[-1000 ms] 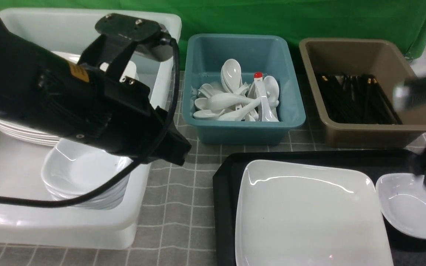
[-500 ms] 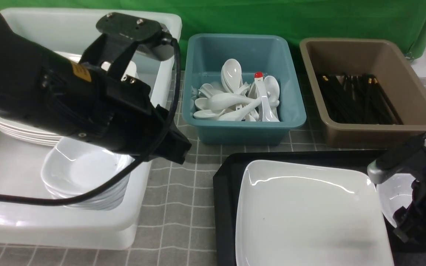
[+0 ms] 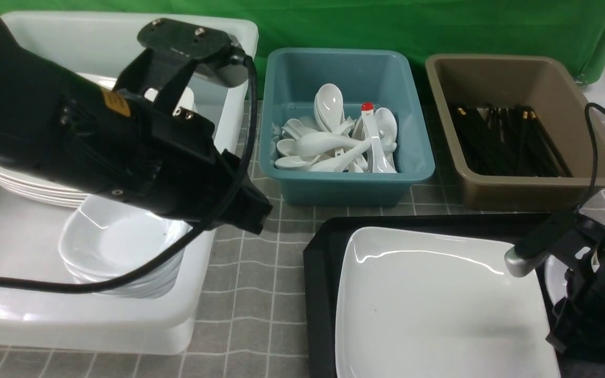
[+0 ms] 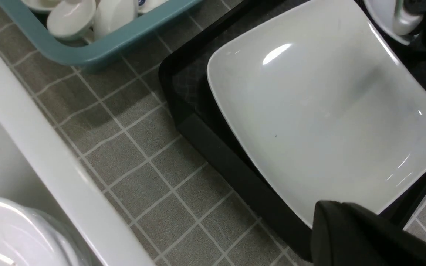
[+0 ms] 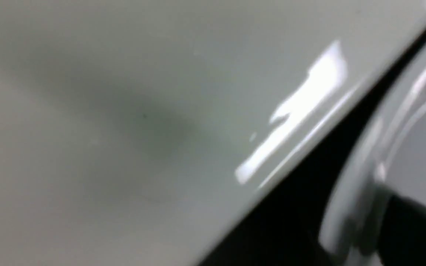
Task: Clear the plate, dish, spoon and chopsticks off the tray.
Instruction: Use the right arm to grab a small plate from the dinner plate, then use the right arm to put the small plate into the large storage box on the left
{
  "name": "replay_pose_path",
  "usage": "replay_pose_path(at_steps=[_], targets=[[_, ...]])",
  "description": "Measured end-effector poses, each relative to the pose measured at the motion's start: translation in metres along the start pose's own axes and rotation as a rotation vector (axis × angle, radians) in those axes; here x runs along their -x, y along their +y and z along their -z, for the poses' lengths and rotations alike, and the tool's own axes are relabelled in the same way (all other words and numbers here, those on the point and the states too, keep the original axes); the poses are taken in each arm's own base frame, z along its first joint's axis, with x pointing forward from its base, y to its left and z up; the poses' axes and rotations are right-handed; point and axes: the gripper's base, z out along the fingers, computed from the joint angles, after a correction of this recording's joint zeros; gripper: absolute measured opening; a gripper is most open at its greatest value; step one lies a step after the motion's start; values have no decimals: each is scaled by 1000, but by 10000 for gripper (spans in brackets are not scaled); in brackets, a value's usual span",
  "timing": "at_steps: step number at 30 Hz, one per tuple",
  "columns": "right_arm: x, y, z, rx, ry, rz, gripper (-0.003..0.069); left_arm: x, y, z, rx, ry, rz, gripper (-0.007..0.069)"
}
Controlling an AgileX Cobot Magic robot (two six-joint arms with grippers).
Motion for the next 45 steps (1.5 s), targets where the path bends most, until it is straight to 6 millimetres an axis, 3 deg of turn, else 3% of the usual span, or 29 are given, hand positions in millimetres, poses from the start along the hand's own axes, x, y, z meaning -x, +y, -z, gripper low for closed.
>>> replay_pose_path(at_steps=[1, 8, 10, 11, 15, 19, 24, 28, 32, 36, 37, 39, 43, 45], targets=[[1, -1, 2, -8, 3, 6, 218, 0, 0, 0, 0, -1, 0, 5], [3, -11, 28, -9, 96, -60, 165, 1, 0, 0, 4, -8, -1, 5], [4, -18, 57, -34, 52, -122, 83, 2, 1, 0, 9, -20, 9, 5], [4, -18, 58, -35, 46, -124, 79, 2, 1, 0, 11, -22, 13, 5], [1, -20, 120, 7, -146, -235, 65, 3, 6, 0, 61, -32, 65, 5], [7, -6, 173, 139, -369, -237, 65, 0, 20, 4, 159, -22, 140, 5], [39, 40, 223, 261, -567, -38, 65, -7, 57, 31, 267, -65, 307, 5], [78, 99, 246, 330, -688, 152, 65, -18, 88, 66, 385, -138, 417, 5], [121, 162, 264, 388, -819, 290, 65, -34, 101, 105, 487, -211, 513, 5], [152, 207, 261, 429, -848, 367, 65, -41, 101, 123, 522, -255, 558, 5], [167, 227, 255, 445, -844, 395, 65, -43, 99, 130, 533, -273, 571, 5], [186, 248, 243, 455, -834, 421, 65, -46, 97, 135, 545, -281, 575, 5], [212, 278, 215, 463, -802, 451, 65, -48, 93, 141, 552, -294, 573, 5], [216, 283, 209, 463, -794, 455, 67, -48, 92, 141, 551, -292, 572, 5]])
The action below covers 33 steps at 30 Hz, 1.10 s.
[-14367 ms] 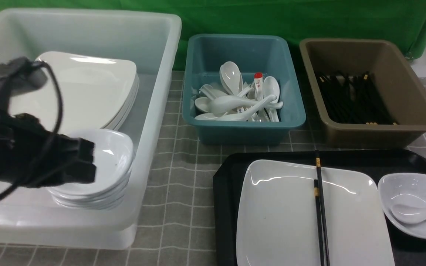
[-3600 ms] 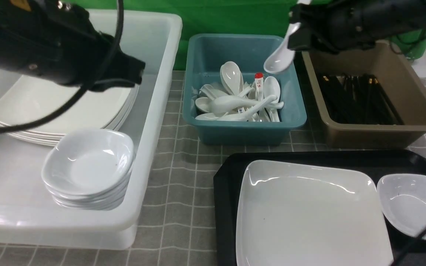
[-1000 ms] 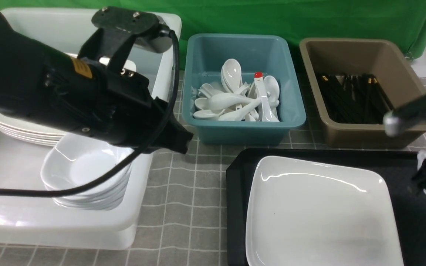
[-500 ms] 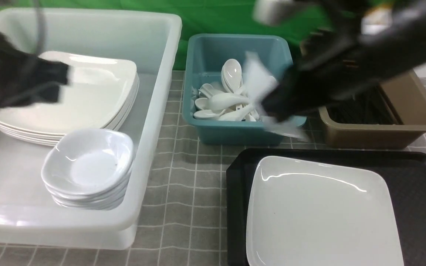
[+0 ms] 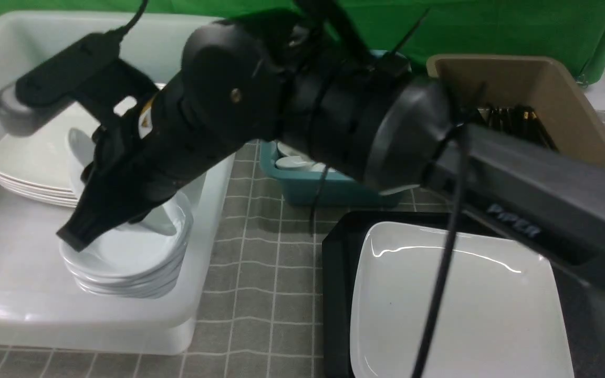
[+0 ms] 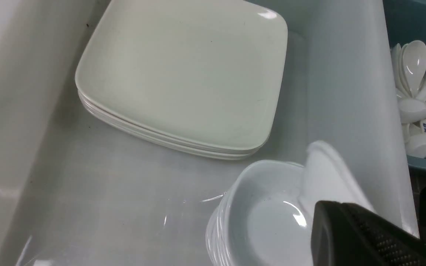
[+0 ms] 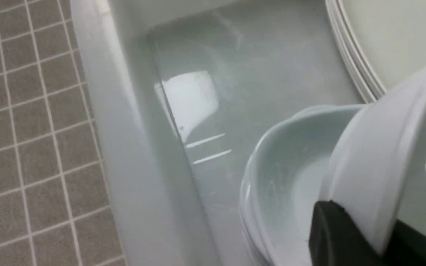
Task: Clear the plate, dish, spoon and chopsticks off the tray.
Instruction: Use the right arm to put the small plate into the large storage box on the left, then use the left arm to grab a plate from the dinner plate
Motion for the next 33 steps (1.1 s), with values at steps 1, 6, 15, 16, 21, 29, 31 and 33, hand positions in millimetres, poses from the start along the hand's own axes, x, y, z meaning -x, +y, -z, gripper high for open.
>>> replay_pose_path(at_steps=[1, 6, 15, 16, 21, 29, 31, 33], targets=[[-4, -1, -13, 4, 21, -2, 75, 0, 0, 1, 0, 1, -6, 5], [-8, -2, -20, 6, 41, -2, 199, -1, 0, 1, -2, 9, -21, 5], [-3, 7, 4, 28, 77, 1, 541, -1, -1, 1, -11, 8, -52, 5], [1, 8, 15, 26, 68, -10, 552, -1, -1, 1, -15, 8, -58, 5], [9, 11, 57, -19, 71, -9, 510, -1, -11, 1, -95, 3, -91, 5], [3, -16, 170, -394, 166, -46, 57, -13, -61, -5, -335, 71, -236, 5], [-1, -24, 197, -446, 134, -84, 40, -18, -74, -13, -381, 115, -274, 5], [-16, -31, 231, -498, 113, -149, 31, -27, -93, -25, -442, 185, -322, 5]])
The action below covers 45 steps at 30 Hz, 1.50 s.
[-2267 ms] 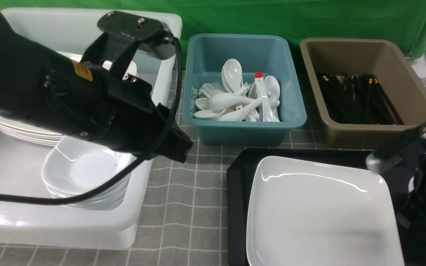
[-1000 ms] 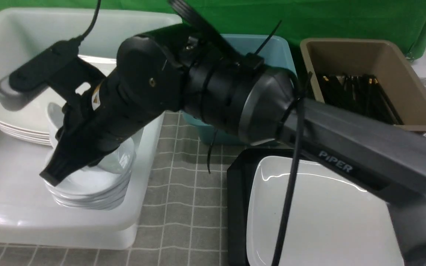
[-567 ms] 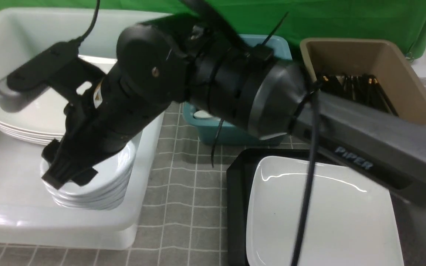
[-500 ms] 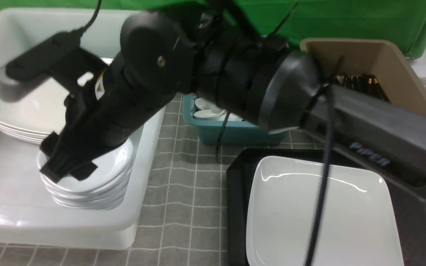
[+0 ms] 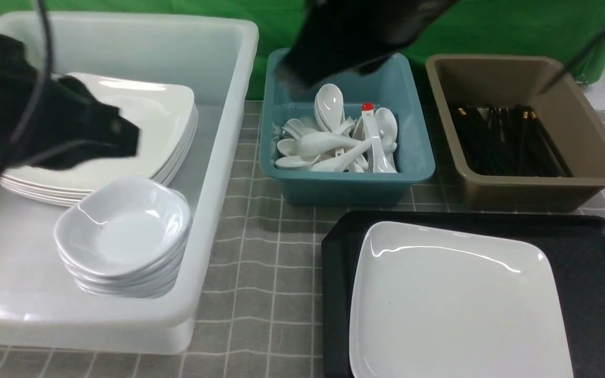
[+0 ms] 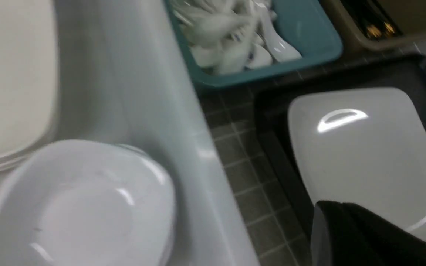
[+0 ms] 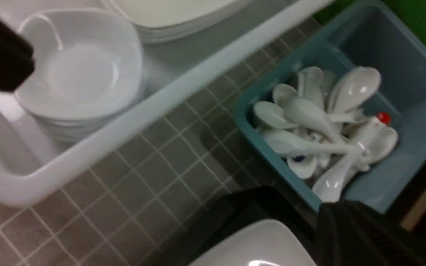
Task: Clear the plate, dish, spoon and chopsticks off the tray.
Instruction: Use the left arm to grab a plate from the dinner plate
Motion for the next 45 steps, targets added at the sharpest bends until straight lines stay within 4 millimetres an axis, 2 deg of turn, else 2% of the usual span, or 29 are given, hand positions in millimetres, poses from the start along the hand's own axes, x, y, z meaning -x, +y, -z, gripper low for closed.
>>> replay_pose_path(at_steps=[2, 4, 7, 8, 9, 10, 11, 13, 14, 15, 16, 19, 23, 25, 26, 28, 31, 36, 40, 45], targets=[[-19, -17, 13, -34, 20, -61, 29, -1, -10, -21, -48, 69, -26, 5], [-50, -31, 24, -65, 68, -119, 29, -4, -25, -44, -96, 133, -68, 5], [-103, -42, 31, -107, 157, -201, 23, -8, -42, -77, -129, 231, -114, 5], [-107, -44, 31, -112, 164, -210, 22, -8, -43, -79, -129, 237, -118, 5], [-124, -44, 28, -121, 198, -234, 21, -8, -47, -87, -135, 256, -131, 5], [-149, -44, 28, -136, 218, -281, 20, -7, -53, -103, -140, 292, -153, 5], [-160, -45, 32, -144, 211, -307, 20, -4, -58, -111, -148, 301, -164, 5], [-196, -40, 31, -159, 213, -391, 20, 1, -66, -133, -157, 333, -177, 5], [-208, -38, 35, -160, 197, -416, 20, 3, -69, -141, -161, 341, -185, 5], [-210, -37, 35, -160, 190, -426, 20, 3, -69, -146, -160, 351, -186, 5], [-227, -32, 34, -153, 187, -451, 20, 9, -73, -160, -166, 356, -208, 5], [-251, -26, 35, -141, 167, -487, 20, 15, -80, -190, -172, 375, -224, 13], [-267, -22, 36, -140, 159, -521, 20, 22, -83, -233, -140, 391, -278, 78], [-268, -22, 37, -140, 154, -529, 20, 22, -84, -253, -121, 398, -308, 141], [-268, -22, 37, -140, 155, -531, 20, 21, -82, -258, -116, 405, -312, 148], [-268, -22, 36, -139, 148, -532, 20, 20, -83, -279, -99, 402, -334, 242], [-268, -22, 36, -138, 144, -532, 20, 14, -78, -307, -52, 404, -334, 364], [-268, -22, 36, -138, 144, -530, 20, -2, -68, -338, -9, 420, -318, 472], [-268, -22, 36, -135, 145, -504, 20, -13, -64, -354, -7, 431, -298, 488], [-267, -22, 36, -133, 138, -493, 20, -14, -66, -359, -25, 426, -272, 472]])
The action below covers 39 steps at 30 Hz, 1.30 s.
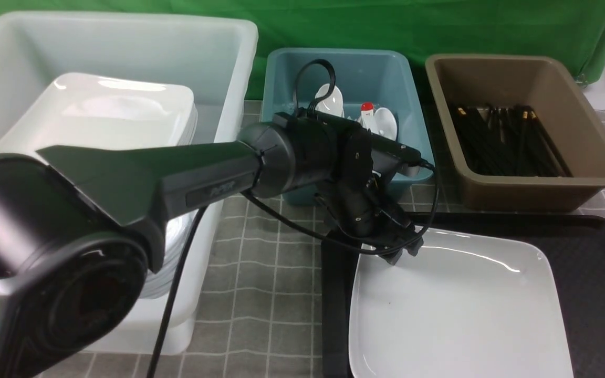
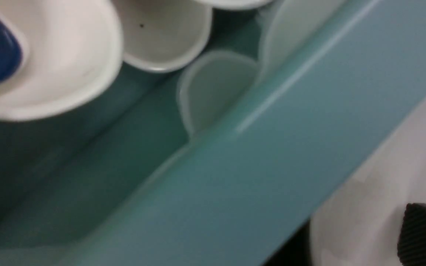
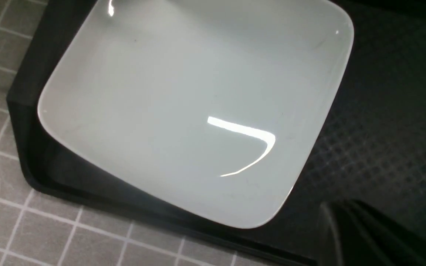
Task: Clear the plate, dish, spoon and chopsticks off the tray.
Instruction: Use the left arm to grab a plate from the dinner plate, then use the left arm to put the plate into the large storage box on the left
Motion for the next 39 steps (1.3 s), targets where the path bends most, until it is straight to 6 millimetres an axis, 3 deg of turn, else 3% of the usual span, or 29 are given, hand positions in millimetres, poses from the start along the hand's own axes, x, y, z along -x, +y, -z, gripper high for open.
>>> replay_pose_path(at_steps=[4, 7, 17, 22, 28, 39], targets=[[2, 1, 0, 8, -21, 8, 20, 1, -1, -3, -20, 0, 7, 367], [3, 1, 0, 11, -28, 9, 20, 2, -2, -3, -54, -6, 70, 244], [2, 1, 0, 8, -28, 12, 20, 5, -9, 9, -102, 107, 69, 197], [2, 1, 0, 8, -28, 12, 21, 15, -14, 37, -116, 82, 53, 146], [2, 1, 0, 8, -29, 18, 27, 26, -22, 83, -129, -6, 38, 78], [6, 2, 0, 20, -63, 40, 28, 31, -28, 124, -145, -75, 11, 33]])
